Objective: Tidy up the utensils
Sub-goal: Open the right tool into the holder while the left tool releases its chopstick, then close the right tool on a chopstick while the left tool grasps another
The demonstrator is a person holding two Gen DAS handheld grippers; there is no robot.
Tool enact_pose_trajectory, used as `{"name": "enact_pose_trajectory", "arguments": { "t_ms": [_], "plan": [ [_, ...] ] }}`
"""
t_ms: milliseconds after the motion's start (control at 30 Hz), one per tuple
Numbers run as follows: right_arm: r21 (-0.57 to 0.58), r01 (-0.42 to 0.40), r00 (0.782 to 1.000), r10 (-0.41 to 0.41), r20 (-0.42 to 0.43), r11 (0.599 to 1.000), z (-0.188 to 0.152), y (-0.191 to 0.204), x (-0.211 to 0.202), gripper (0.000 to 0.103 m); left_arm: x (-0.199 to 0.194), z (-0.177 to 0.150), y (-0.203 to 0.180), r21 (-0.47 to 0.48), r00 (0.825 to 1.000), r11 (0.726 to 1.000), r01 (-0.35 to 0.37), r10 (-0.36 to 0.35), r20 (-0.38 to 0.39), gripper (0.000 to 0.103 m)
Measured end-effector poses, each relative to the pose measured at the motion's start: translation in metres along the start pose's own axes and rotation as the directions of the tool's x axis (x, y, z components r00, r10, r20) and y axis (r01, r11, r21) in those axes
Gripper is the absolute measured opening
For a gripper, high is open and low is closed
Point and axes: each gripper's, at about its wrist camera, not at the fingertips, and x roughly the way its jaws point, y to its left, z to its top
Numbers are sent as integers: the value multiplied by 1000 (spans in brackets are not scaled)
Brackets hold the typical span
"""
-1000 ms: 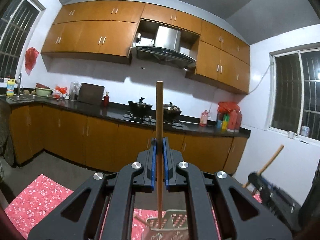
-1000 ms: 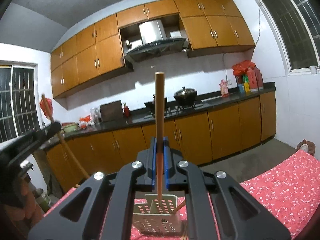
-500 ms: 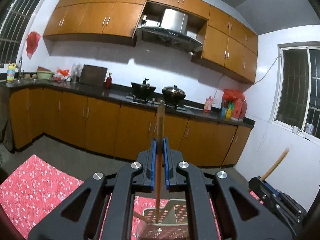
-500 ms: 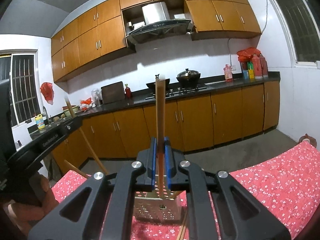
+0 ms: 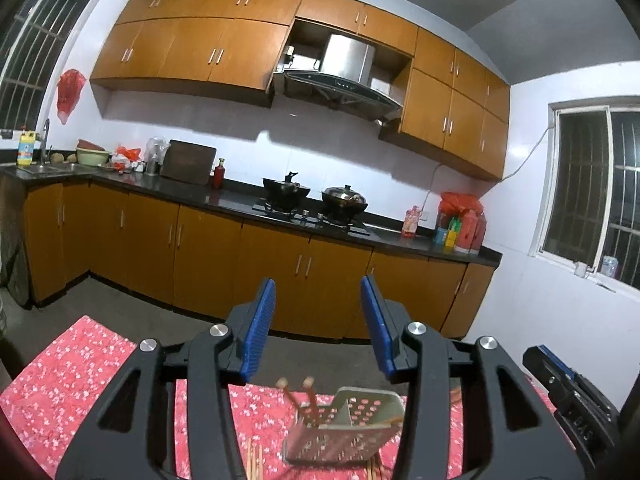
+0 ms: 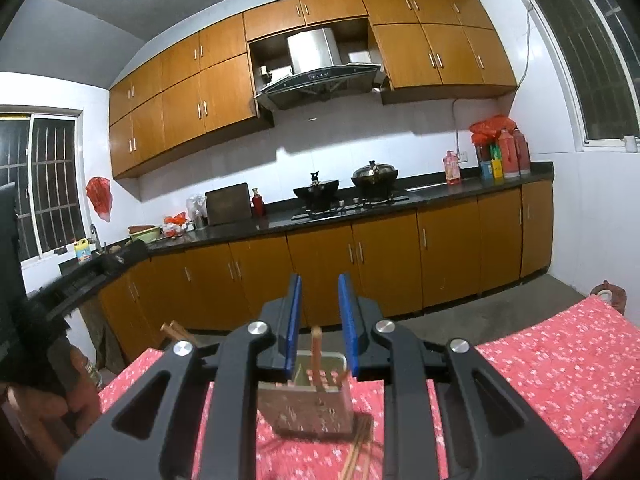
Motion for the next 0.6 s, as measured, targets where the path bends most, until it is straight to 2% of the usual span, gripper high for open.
{"name": "enact_pose_trajectory", "arguments": {
  "t_ms": [100, 167, 233, 267, 367, 400, 467, 600],
  "plan": [
    [-21, 31, 998, -32, -50, 999, -21, -9, -15, 21, -19, -12, 15, 3, 999, 1000, -21, 21, -31, 45],
    [-26, 61, 990, -64, -126, 998, -43, -18, -15, 21, -26, -30, 28, 22, 994, 998, -60, 62, -85, 45],
    [-17, 79, 969, -81, -233, 997, -70, -29, -8, 21, -27, -50, 38, 48, 985, 995, -89, 95, -147, 45],
    [-9, 92, 948, -90, -307, 996, -89, -36, -2, 21, -24, -62, 43, 64, 976, 993, -102, 112, -189, 44],
    [28, 96, 881, -72, -469, 995, -133, -46, 15, 19, -15, -101, 61, 94, 932, 990, -109, 135, -337, 37],
    [35, 95, 857, -64, -511, 995, -147, -47, 19, 19, -12, -115, 65, 103, 912, 989, -104, 136, -388, 34],
    [37, 88, 818, -50, -573, 995, -170, -45, 25, 19, -9, -133, 70, 111, 886, 989, -95, 134, -443, 32],
    [7, 83, 774, -60, -631, 997, -200, -33, 34, 19, -7, -164, 78, 92, 842, 994, -57, 97, -531, 30]
  ]
}}
